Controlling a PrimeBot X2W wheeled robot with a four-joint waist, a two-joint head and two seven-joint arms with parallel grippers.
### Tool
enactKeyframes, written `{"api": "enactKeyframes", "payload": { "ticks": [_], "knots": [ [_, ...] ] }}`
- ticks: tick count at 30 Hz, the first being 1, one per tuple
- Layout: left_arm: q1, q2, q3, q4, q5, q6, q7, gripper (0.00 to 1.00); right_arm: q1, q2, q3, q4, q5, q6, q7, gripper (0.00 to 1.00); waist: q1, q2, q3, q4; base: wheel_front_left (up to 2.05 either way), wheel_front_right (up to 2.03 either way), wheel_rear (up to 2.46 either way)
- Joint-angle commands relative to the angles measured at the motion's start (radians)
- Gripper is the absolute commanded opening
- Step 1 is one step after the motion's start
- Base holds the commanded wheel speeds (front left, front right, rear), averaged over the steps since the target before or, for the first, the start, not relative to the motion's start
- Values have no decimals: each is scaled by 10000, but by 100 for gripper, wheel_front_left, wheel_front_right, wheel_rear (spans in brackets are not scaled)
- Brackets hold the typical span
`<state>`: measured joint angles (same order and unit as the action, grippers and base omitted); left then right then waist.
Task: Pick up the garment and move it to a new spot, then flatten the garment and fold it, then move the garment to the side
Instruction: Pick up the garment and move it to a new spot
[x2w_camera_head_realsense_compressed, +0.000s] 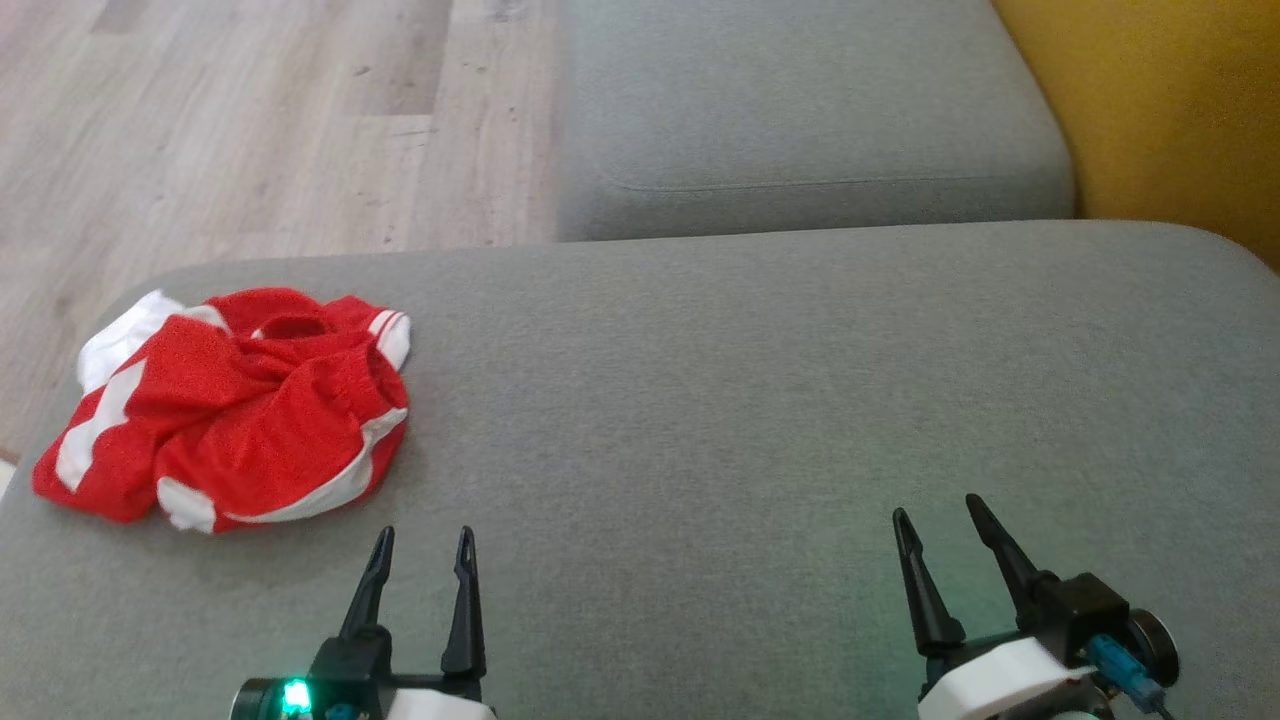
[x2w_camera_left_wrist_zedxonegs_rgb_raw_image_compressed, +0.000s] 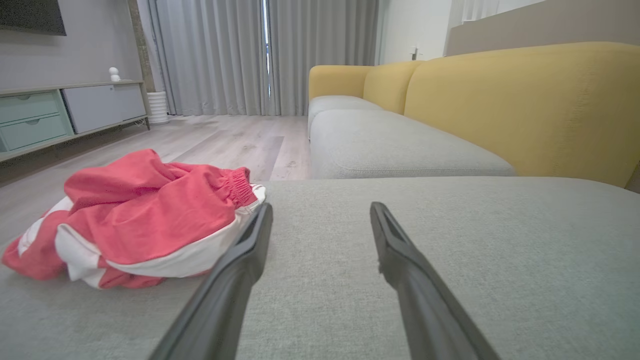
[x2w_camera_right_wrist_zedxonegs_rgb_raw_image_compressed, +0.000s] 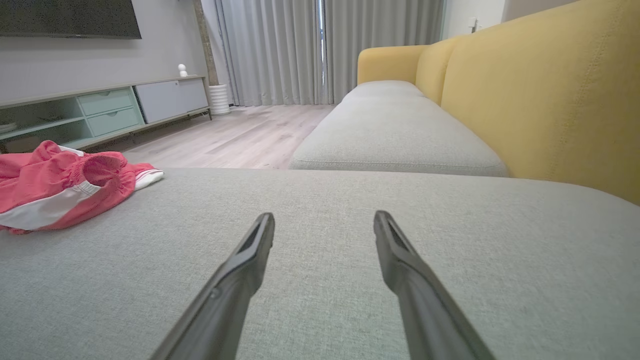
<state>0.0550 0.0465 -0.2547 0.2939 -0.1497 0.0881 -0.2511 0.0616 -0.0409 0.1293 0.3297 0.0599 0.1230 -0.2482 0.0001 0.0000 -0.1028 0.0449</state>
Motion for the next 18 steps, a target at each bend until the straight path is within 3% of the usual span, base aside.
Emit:
{"api": "enactKeyframes", "payload": {
  "ticks": [1, 18],
  "knots": [
    [-507, 37, 380, -236, -7, 25, -107, 100, -298, -93, 251, -355, -86, 77, -136, 100, -1, 0, 22, 143, 0, 0, 0],
    [-220, 38, 1512, -525, 465, 298, -107, 100, -189, -93, 530, -562, 136, 77, -136, 100, -1, 0, 137, 3160, 0, 0, 0]
  ]
}}
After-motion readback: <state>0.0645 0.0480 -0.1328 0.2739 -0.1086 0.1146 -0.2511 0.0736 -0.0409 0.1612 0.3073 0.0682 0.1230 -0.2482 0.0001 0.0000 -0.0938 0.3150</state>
